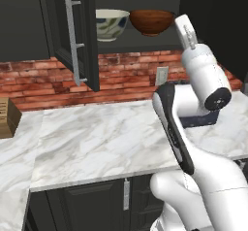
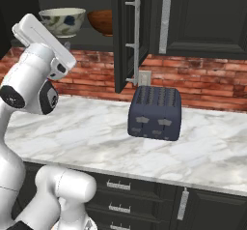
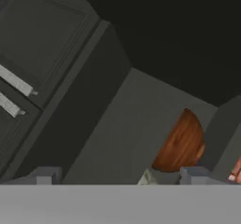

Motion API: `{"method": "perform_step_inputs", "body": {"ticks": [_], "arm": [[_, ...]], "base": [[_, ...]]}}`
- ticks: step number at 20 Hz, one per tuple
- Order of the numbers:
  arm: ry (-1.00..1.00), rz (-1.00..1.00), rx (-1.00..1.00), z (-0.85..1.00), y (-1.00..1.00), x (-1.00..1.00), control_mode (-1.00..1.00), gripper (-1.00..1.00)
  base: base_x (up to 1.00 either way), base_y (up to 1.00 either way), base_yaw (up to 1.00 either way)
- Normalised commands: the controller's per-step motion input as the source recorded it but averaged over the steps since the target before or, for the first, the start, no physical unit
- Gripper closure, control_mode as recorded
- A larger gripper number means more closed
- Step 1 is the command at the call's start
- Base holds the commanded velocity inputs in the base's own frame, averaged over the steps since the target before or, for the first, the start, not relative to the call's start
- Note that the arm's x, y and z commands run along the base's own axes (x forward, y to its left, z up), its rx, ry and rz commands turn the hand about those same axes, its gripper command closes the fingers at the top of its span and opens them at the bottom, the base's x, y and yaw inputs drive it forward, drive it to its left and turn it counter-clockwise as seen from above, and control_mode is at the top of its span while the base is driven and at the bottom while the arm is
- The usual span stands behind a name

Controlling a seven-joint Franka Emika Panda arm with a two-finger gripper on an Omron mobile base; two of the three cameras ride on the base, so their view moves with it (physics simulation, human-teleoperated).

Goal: Open the cabinet. Pick the bowls from the counter and place them in the cabinet. Then close the cabinet.

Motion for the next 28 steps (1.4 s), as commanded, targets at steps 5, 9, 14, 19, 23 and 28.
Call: {"method": "perform_step_inputs", "body": {"ticks": [5,9,14,19,23,28], "arm": [[0.25,0.0,-0.01,0.1,0.05,-0.12,-1.0,-1.0],[0.26,-0.08,0.0,-0.08,-0.11,-0.85,-1.0,-1.0],[0.26,-0.07,0.0,-0.44,-0.35,-1.0,-1.0,-1.0],[0.33,-0.03,0.03,-0.23,-0.75,-1.0,-1.0,-1.0],[0.38,-0.03,0.11,0.0,-0.86,-1.0,-1.0,-1.0],[0.13,-0.01,0.08,0.0,-0.66,-0.63,-1.0,-1.0]], "base": [[0.0,0.0,0.0],[0.0,0.0,0.0],[0.0,0.0,0.0],[0.0,0.0,0.0],[0.0,0.0,0.0],[0.0,0.0,0.0]]}}
